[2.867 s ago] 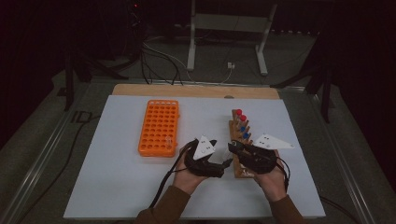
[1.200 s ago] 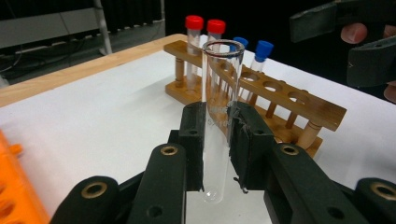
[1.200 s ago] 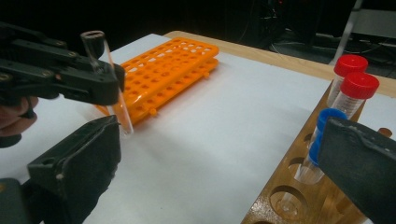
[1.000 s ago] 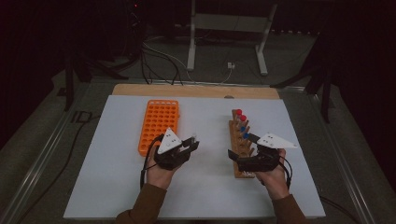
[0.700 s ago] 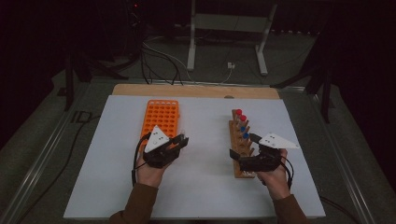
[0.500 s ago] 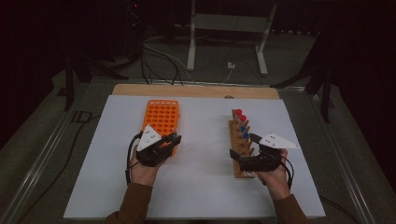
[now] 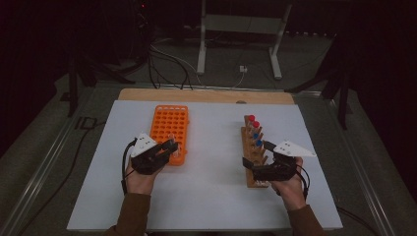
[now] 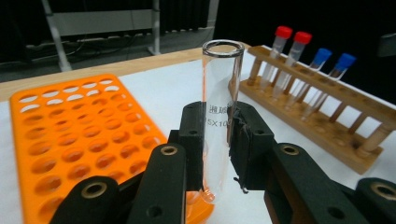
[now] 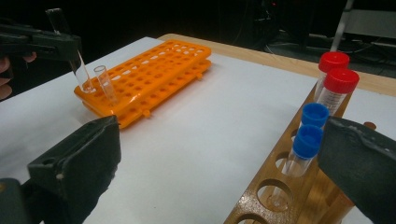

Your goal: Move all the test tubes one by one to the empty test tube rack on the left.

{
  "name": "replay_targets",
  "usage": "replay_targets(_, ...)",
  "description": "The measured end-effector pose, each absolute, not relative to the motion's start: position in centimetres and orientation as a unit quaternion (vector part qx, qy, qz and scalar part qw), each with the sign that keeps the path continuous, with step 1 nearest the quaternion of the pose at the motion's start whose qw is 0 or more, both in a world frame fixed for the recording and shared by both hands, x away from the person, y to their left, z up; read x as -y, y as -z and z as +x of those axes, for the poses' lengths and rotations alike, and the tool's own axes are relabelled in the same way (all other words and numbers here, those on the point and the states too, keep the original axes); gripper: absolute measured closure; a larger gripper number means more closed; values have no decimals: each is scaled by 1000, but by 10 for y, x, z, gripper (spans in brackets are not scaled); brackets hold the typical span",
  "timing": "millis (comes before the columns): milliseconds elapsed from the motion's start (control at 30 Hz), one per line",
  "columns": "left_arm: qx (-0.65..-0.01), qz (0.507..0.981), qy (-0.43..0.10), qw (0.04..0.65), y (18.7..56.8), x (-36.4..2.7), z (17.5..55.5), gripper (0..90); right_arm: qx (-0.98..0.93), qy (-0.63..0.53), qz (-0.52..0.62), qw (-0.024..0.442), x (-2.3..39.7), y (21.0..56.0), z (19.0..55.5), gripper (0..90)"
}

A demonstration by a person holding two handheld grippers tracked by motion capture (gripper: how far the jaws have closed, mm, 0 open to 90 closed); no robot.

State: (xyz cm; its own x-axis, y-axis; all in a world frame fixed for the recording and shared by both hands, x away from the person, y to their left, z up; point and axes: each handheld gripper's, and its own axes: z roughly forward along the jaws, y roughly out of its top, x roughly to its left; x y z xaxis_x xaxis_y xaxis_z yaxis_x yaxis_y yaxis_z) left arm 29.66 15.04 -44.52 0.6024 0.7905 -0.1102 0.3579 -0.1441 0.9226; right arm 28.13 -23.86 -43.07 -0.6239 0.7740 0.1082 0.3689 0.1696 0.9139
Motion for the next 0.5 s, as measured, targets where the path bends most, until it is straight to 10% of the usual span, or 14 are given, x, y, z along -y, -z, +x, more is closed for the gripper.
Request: replay_targets(500,-418,719,-247,497,467,-156,308,760,-743,-513,384,193,237,433,281,0)
